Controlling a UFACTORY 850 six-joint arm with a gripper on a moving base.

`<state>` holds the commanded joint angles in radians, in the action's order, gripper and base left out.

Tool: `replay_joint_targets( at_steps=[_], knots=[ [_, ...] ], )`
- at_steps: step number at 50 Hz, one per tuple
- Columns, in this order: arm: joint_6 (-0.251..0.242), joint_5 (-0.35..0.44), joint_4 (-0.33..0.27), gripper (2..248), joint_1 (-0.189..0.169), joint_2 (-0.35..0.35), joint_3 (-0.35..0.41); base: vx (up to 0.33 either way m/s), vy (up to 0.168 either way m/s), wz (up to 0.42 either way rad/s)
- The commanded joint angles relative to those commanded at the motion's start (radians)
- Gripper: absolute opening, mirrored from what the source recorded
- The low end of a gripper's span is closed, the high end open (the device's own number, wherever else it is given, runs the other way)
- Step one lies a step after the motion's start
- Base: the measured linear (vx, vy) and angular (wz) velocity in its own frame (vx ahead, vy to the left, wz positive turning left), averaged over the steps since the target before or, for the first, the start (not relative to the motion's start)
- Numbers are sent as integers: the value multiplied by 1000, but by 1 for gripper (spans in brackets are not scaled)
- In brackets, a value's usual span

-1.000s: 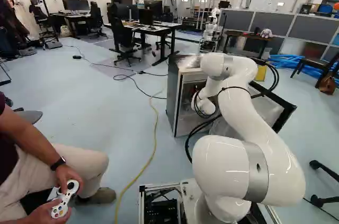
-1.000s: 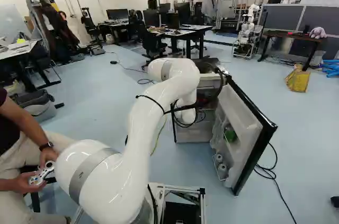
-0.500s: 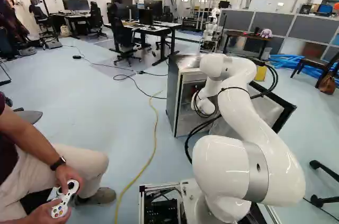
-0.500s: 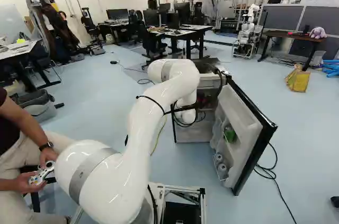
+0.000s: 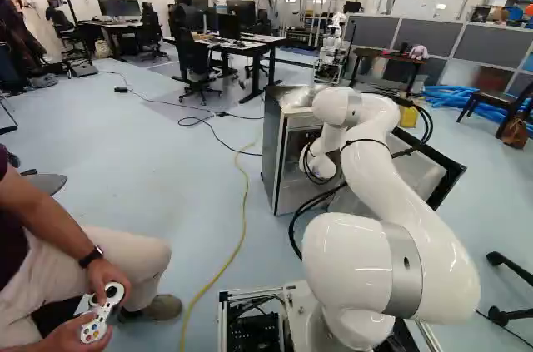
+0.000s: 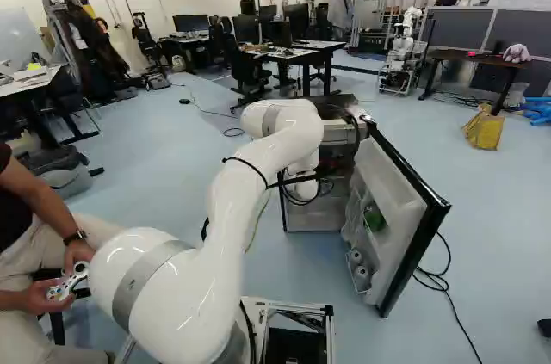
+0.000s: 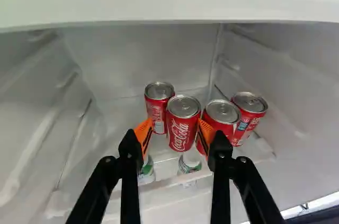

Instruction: Grab a drink from the fridge

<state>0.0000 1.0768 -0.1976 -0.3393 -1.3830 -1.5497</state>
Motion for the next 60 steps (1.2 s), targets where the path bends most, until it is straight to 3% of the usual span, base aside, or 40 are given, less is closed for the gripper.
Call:
replay_joint_targets(
  at_steps=[60],
  knots=[
    [0, 0, 0, 138, 15, -94, -164, 0, 0, 0]
  ],
)
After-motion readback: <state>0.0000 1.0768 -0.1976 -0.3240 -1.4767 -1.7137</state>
